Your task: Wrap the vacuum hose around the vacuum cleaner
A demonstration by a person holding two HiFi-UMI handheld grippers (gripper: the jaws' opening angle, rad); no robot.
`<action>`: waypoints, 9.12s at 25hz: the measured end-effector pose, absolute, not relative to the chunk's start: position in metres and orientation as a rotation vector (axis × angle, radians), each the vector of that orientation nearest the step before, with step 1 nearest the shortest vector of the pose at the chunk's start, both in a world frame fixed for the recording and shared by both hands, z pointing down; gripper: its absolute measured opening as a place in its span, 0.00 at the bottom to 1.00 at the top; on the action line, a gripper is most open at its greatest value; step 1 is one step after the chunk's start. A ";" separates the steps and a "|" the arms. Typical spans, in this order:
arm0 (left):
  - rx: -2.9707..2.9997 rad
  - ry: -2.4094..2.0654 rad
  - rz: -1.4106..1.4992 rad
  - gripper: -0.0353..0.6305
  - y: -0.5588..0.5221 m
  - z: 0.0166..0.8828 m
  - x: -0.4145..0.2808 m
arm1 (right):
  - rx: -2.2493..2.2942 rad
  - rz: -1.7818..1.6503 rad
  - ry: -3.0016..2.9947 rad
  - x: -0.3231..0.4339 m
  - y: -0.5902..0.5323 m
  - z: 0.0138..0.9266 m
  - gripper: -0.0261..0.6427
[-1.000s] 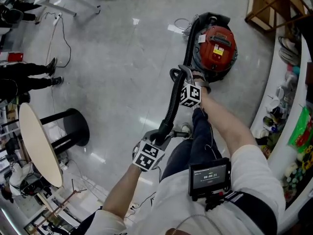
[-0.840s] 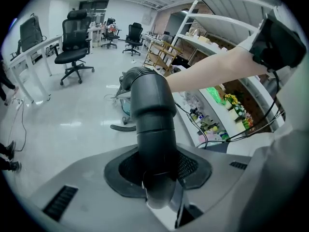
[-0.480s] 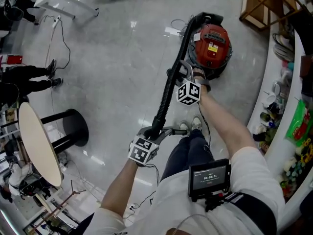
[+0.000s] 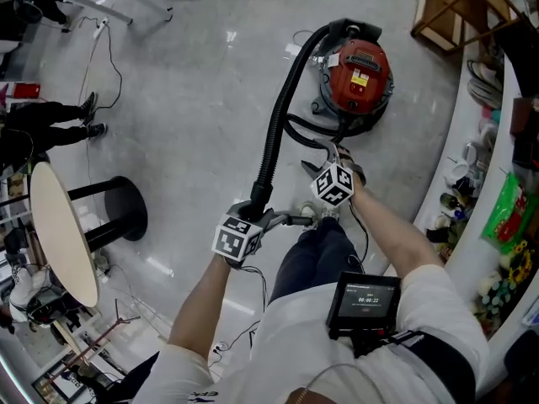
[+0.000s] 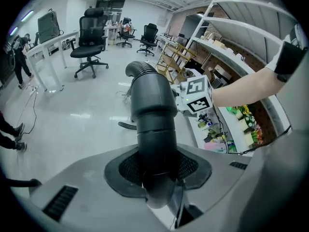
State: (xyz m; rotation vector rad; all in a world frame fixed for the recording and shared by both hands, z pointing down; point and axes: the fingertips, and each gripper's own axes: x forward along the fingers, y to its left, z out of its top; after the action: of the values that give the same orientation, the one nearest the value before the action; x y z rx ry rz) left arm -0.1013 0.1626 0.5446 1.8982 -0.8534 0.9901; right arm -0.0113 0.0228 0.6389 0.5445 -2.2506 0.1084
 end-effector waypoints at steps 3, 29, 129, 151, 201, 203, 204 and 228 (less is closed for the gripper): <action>1.897 -0.846 1.001 0.26 0.165 0.544 -0.098 | 0.493 0.232 -2.302 -0.012 0.067 0.633 0.46; 1.787 -0.789 0.582 0.26 0.168 0.520 0.048 | 1.001 1.239 -2.167 0.057 0.285 0.631 0.46; 2.728 0.040 1.882 0.32 -0.024 0.651 0.140 | 0.253 -0.366 -1.531 0.374 -0.057 0.619 0.28; 2.526 -0.201 1.630 0.30 -0.072 0.695 0.229 | 0.089 -0.761 -1.478 0.401 -0.249 0.656 0.28; 2.395 -0.489 1.343 0.25 -0.162 0.761 0.281 | 0.046 -1.083 -1.479 0.292 -0.426 0.688 0.28; 2.381 -0.499 1.331 0.25 -0.163 0.763 0.280 | 0.054 -1.096 -1.486 0.284 -0.430 0.686 0.28; 2.372 -0.505 1.325 0.25 -0.164 0.764 0.280 | 0.055 -1.106 -1.489 0.279 -0.432 0.686 0.28; 2.123 -0.534 1.454 0.25 -0.130 0.847 0.270 | 0.060 -1.140 -1.563 0.243 -0.419 0.749 0.28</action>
State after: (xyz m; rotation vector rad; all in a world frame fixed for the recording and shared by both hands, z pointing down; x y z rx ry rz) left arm 0.2700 -0.1303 0.8467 2.1234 -0.5341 1.4540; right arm 0.2426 -0.4189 0.7489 0.0599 -1.5628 -1.1403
